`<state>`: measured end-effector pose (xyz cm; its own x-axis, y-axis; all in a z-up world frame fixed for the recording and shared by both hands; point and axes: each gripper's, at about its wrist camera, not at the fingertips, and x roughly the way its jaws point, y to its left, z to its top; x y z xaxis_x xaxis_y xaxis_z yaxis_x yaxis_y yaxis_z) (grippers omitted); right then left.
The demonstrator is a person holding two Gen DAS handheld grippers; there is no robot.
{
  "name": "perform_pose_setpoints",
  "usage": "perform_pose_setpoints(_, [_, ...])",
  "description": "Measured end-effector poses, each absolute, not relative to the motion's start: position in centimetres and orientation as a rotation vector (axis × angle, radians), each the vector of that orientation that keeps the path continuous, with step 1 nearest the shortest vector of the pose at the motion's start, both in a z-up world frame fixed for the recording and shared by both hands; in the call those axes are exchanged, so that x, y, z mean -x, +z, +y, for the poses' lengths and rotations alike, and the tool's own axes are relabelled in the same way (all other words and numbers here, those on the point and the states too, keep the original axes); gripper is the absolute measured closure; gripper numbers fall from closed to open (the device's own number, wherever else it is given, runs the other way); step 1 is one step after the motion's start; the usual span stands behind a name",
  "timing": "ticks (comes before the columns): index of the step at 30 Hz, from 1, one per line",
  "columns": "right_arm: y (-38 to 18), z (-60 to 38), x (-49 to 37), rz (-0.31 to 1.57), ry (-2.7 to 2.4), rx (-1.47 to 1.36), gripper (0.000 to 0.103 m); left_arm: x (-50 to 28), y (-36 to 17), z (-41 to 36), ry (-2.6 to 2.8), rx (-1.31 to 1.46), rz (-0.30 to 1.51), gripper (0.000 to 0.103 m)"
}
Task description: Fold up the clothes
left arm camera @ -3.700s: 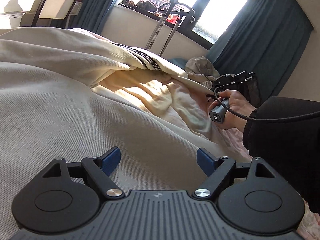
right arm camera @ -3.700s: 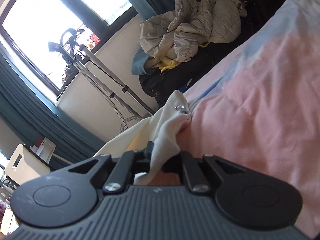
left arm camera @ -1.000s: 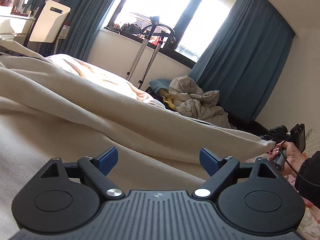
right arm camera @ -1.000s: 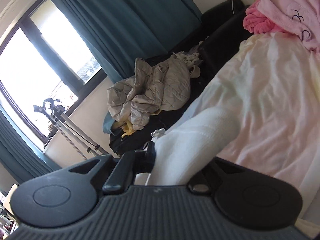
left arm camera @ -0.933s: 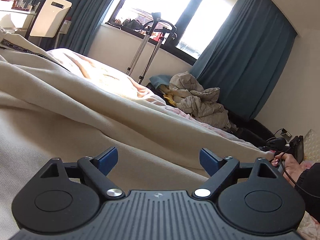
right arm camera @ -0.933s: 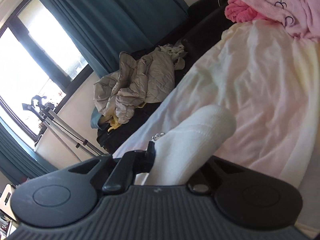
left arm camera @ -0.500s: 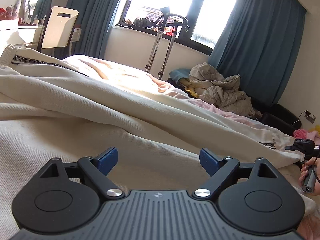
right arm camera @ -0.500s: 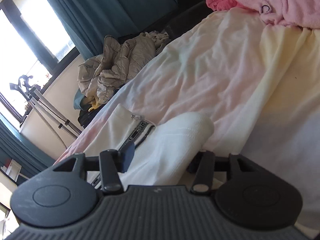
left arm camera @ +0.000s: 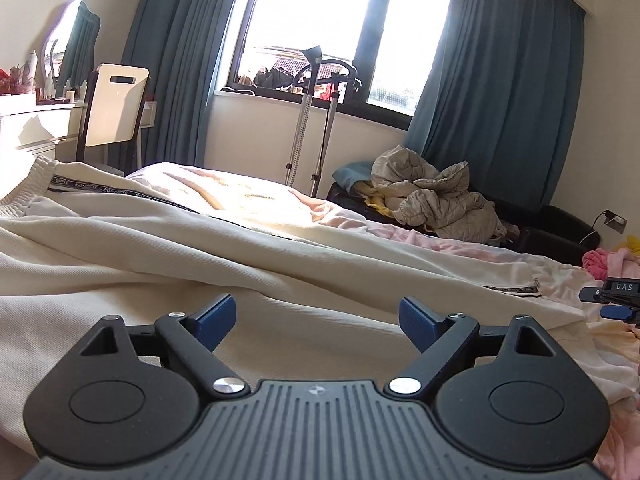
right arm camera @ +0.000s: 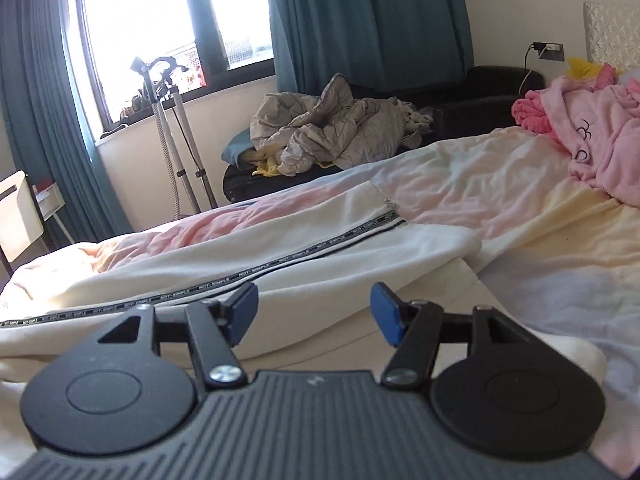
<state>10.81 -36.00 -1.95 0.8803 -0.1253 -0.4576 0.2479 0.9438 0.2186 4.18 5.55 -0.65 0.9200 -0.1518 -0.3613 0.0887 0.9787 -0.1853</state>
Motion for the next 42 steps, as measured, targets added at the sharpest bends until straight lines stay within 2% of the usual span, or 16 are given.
perform_pose_setpoints(5, [-0.7, -31.4, -6.9, 0.516, -0.046, -0.199, 0.04, -2.3, 0.3, 4.8, -0.106, 0.117, 0.382, 0.012])
perform_pose_setpoints(14, [0.7, -29.1, -3.9, 0.463, 0.073, -0.17, 0.039, 1.1, 0.4, 3.1, -0.112, 0.051, 0.394, 0.01])
perform_pose_setpoints(29, [-0.1, -30.7, -4.7, 0.476, 0.057, -0.237, 0.033, -1.5, -1.6, 3.1, -0.033, 0.076, 0.506, 0.007])
perform_pose_setpoints(34, [-0.3, -32.4, -4.9, 0.486, 0.008, -0.319, 0.032, -1.9, -1.3, 4.9, -0.009, 0.177, 0.53, 0.007])
perform_pose_setpoints(42, [-1.8, -38.2, -4.4, 0.486, -0.155, -0.628, 0.032, -0.1, 0.2, 11.9, 0.099, 0.598, 0.505, 0.007])
